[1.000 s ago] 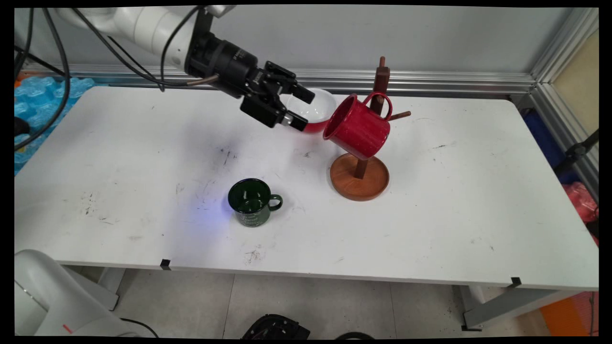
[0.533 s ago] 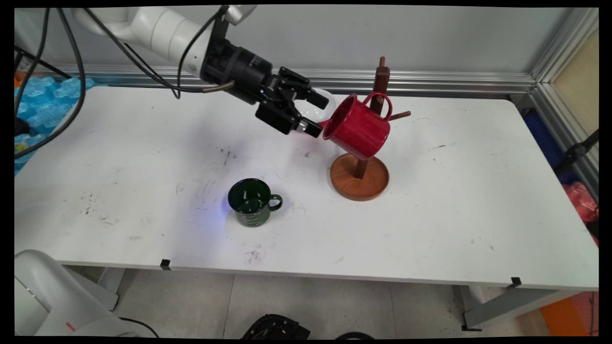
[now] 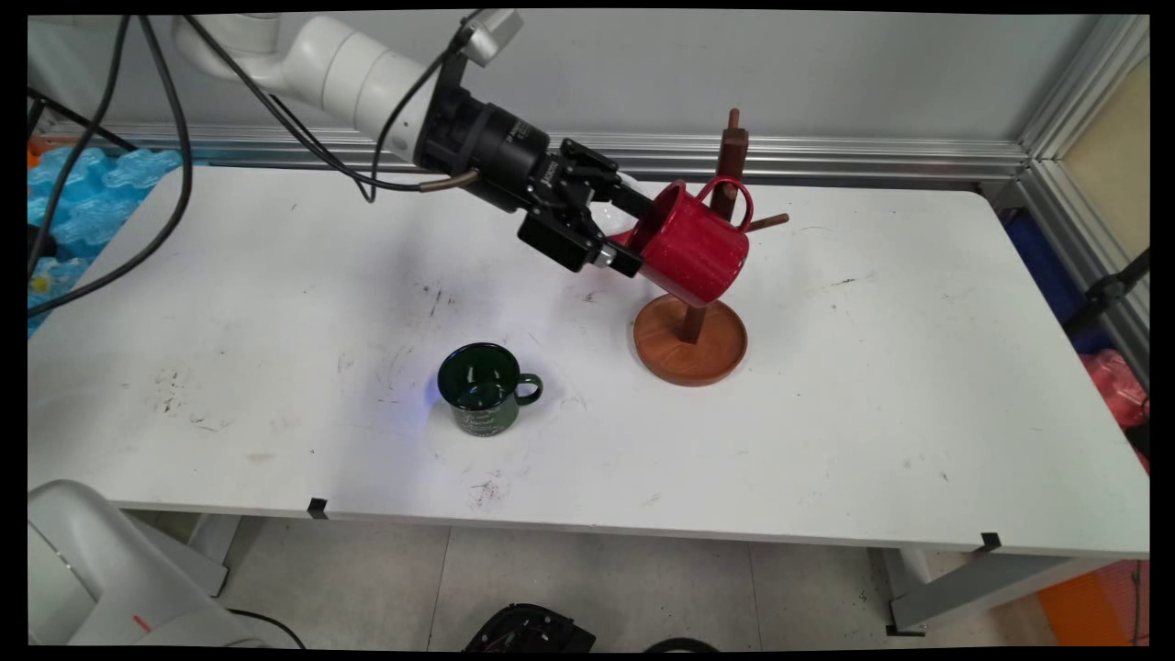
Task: Pick up the red mug from the rack
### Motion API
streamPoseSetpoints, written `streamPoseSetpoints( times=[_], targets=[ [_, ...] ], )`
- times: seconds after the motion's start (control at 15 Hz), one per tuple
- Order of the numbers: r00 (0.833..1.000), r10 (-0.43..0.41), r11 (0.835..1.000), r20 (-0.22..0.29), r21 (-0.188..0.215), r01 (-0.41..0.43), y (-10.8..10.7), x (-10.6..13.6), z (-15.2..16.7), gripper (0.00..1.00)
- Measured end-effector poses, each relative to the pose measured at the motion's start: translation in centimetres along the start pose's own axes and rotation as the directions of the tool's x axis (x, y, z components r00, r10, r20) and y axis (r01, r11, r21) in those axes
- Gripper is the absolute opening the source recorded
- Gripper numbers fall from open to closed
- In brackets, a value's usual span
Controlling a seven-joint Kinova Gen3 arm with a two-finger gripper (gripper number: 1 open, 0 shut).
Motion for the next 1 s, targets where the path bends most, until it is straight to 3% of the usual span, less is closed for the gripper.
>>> streamPoseSetpoints(
  times=[0.93,1.0],
  targets=[
    [1.000,0.026,1.000,0.008,-0.001,-0.026,-0.4,0.2,2.8,1.00],
    [1.000,0.025,1.000,0.007,0.000,-0.025,-0.4,0.2,2.9,0.00]
  ],
)
